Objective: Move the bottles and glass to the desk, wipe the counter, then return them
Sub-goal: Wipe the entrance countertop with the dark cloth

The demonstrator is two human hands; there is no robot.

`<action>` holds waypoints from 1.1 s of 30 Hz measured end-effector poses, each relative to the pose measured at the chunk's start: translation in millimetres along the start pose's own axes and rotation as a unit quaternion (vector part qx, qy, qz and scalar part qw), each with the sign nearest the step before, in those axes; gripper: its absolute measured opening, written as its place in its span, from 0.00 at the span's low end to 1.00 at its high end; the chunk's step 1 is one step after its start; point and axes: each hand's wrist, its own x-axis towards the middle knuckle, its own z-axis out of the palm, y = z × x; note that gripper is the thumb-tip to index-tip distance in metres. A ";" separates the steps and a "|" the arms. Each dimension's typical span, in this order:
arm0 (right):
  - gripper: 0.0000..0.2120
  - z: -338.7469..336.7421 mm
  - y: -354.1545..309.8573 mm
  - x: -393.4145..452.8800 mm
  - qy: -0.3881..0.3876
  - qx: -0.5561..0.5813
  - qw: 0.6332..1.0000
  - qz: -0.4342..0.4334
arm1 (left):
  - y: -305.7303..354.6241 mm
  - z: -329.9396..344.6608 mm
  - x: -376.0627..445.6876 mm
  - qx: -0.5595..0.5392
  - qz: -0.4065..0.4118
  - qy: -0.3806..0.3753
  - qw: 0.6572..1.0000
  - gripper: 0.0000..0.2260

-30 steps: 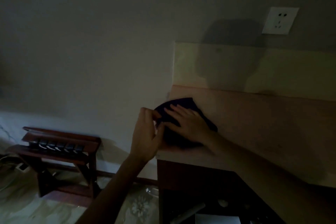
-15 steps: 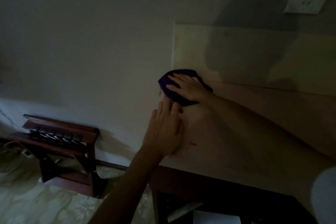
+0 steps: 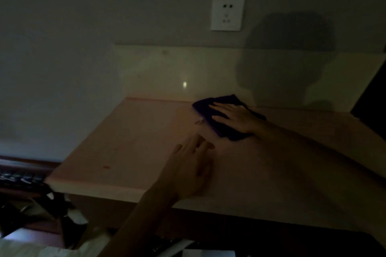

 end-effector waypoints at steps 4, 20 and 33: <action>0.27 -18.0 92.7 -72.2 0.001 0.000 0.999 0.052 | 29.0 27.6 9.9 0.044 0.010 -0.031 0.998 0.20; 0.30 -31.3 196.4 -210.4 0.035 -0.028 0.946 0.320 | 21.4 4.5 -10.9 0.041 -0.022 -0.041 0.998 0.25; 0.30 -7.3 85.7 -110.8 0.011 -0.040 0.989 0.139 | -75.3 -25.5 -42.6 0.058 -0.085 -0.054 0.993 0.24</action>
